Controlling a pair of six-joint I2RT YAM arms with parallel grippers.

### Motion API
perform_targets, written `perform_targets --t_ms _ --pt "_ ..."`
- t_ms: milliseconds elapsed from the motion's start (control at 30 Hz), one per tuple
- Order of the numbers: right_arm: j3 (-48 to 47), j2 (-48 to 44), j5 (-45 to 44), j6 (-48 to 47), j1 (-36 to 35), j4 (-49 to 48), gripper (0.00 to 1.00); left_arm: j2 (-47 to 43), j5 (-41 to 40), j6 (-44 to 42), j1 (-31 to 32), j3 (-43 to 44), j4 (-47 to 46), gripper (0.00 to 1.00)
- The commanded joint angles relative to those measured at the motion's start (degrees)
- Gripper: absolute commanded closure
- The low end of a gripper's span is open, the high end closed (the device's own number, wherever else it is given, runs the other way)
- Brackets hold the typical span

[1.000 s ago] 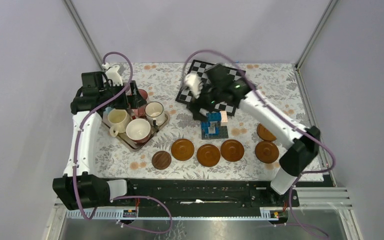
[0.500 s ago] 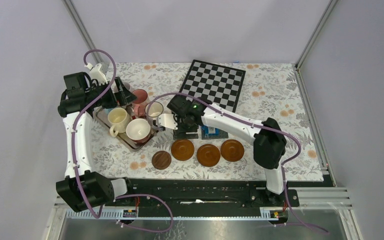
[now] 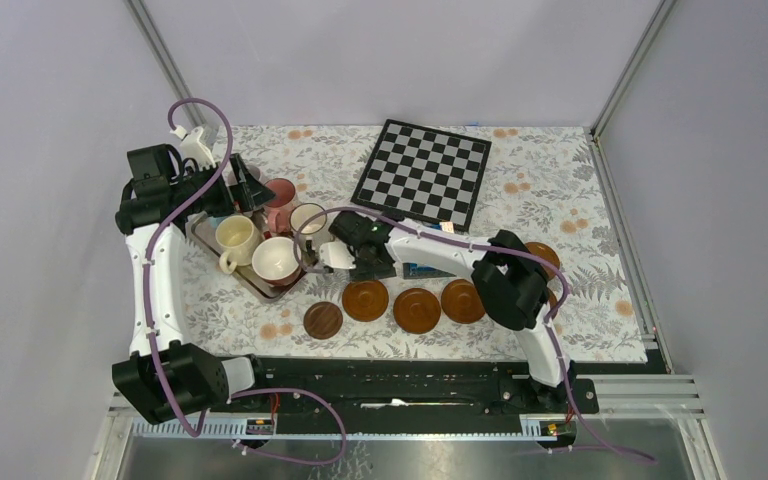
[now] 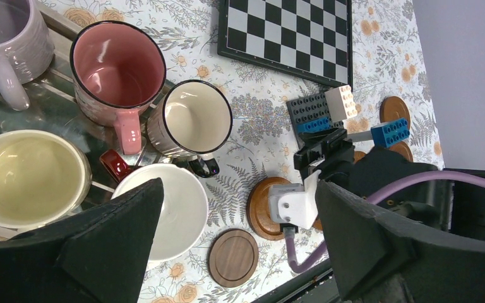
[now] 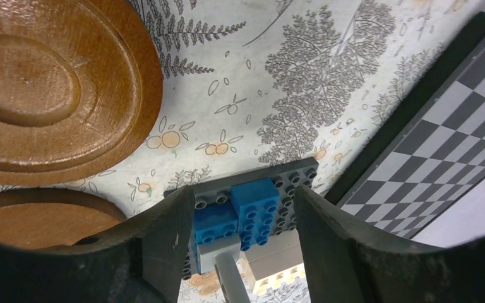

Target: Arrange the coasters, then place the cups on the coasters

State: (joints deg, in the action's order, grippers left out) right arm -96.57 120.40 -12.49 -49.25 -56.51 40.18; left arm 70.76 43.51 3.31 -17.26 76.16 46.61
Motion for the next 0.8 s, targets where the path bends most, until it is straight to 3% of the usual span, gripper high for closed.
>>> perform_targets --t_ms 0,767 --pt "2.32 1.05 -2.33 -2.25 -0.22 -3.31 0.35 -0.89 1.98 -0.15 -0.32 1.83 -1.96 0.01" --pt "15.68 -1.72 -2.02 -7.63 7.21 -6.86 0.41 -1.11 2.46 -0.24 -0.36 1.22 -2.05 0.01"
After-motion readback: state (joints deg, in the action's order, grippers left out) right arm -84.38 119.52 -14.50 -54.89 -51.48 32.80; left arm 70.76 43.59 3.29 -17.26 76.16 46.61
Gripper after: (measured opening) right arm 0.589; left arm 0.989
